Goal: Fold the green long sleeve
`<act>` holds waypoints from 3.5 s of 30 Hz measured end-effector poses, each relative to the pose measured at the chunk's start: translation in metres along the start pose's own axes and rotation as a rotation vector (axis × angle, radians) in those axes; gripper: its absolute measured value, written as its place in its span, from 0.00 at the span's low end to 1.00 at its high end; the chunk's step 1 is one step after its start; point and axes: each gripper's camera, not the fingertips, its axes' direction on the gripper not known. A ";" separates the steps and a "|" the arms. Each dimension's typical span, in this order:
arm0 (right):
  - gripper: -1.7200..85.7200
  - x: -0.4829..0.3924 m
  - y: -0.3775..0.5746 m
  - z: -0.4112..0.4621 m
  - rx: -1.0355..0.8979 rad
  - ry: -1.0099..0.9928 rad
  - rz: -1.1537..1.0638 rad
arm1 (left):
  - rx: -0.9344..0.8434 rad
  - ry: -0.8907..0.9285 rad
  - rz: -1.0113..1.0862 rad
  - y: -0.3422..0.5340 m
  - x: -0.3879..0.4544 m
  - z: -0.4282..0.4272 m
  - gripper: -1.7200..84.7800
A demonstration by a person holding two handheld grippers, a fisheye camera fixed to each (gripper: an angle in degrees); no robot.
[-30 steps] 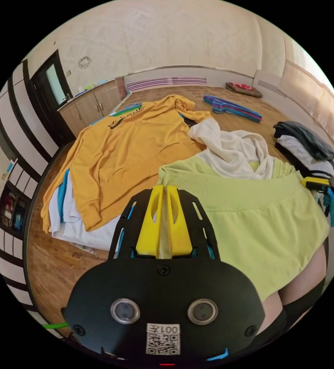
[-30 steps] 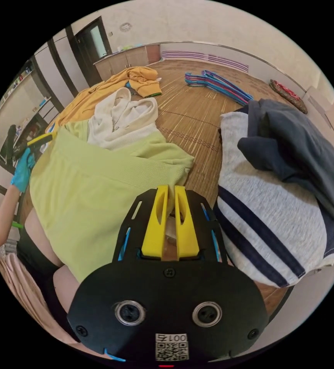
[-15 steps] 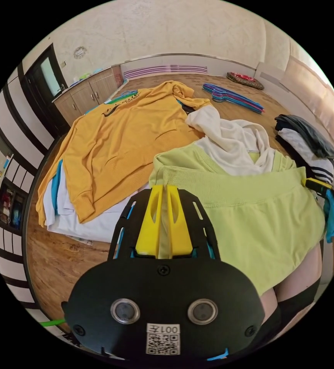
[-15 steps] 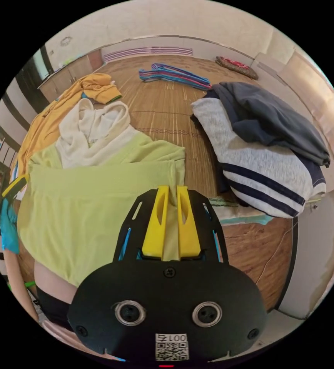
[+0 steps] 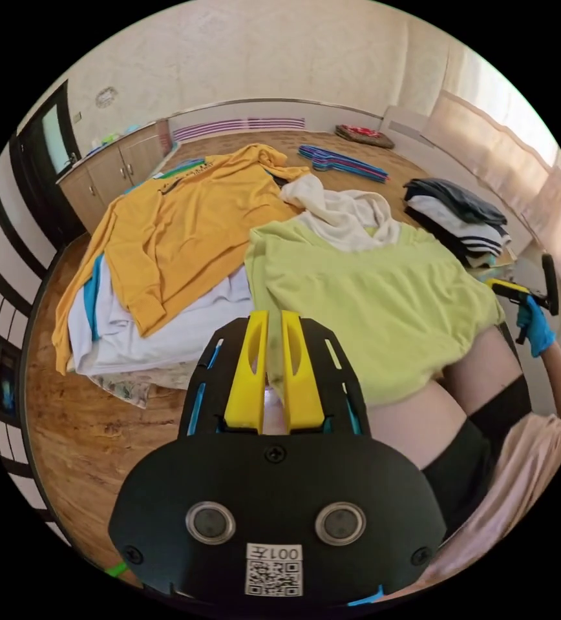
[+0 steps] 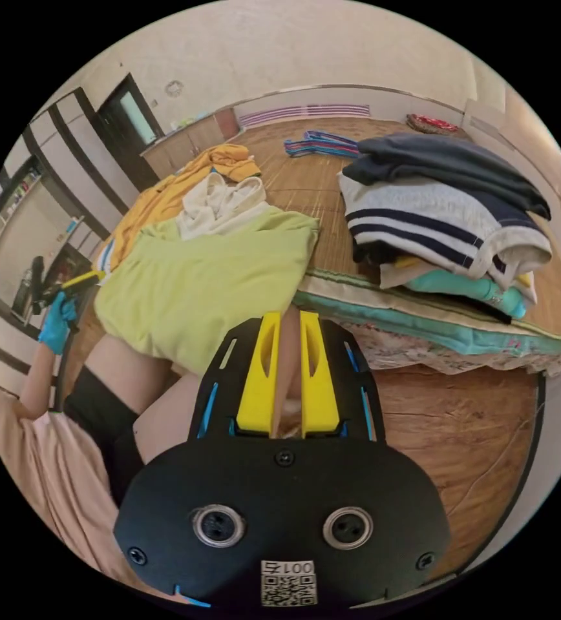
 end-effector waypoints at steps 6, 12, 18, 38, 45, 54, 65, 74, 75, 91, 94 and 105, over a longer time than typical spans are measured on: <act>0.14 0.003 0.044 -0.027 -0.003 -0.221 -0.084 | -0.041 0.173 0.042 0.037 -0.006 -0.005 0.06; 0.16 -0.008 0.063 -0.032 -0.114 -0.240 -0.225 | -0.166 0.210 0.093 0.044 -0.013 0.009 0.10; 0.14 -0.027 0.068 -0.022 -0.112 -0.153 -0.237 | -0.149 0.217 0.114 0.034 -0.011 0.022 0.08; 0.04 -0.072 0.082 -0.047 0.008 0.245 -0.276 | -0.089 0.035 0.120 0.027 -0.002 -0.033 0.00; 0.04 -0.063 0.098 -0.037 -0.023 0.184 -0.198 | -0.237 0.051 0.219 0.029 -0.002 -0.019 0.00; 0.03 -0.065 0.087 -0.047 -0.085 0.188 -0.304 | -0.233 0.010 0.261 0.017 -0.008 -0.051 0.00; 0.04 -0.059 0.006 -0.019 0.068 0.233 -0.275 | -0.060 -0.020 0.148 -0.056 -0.006 -0.016 0.03; 0.11 -0.029 -0.082 0.062 0.013 0.097 -0.086 | -0.108 -0.002 -0.003 -0.118 -0.007 0.062 0.07; 0.11 -0.026 -0.088 0.072 -0.013 0.094 -0.072 | -0.119 -0.004 -0.016 -0.119 -0.007 0.069 0.07; 0.04 -0.051 -0.115 0.085 0.151 0.208 -0.073 | 0.013 -0.061 -0.085 -0.095 0.004 0.037 0.01; 0.04 -0.054 -0.129 0.110 0.069 0.257 -0.103 | -0.035 -0.083 -0.072 -0.094 0.004 0.052 0.01; 0.03 -0.069 -0.143 0.149 0.026 0.249 -0.105 | -0.058 -0.026 -0.130 -0.074 0.003 0.056 0.02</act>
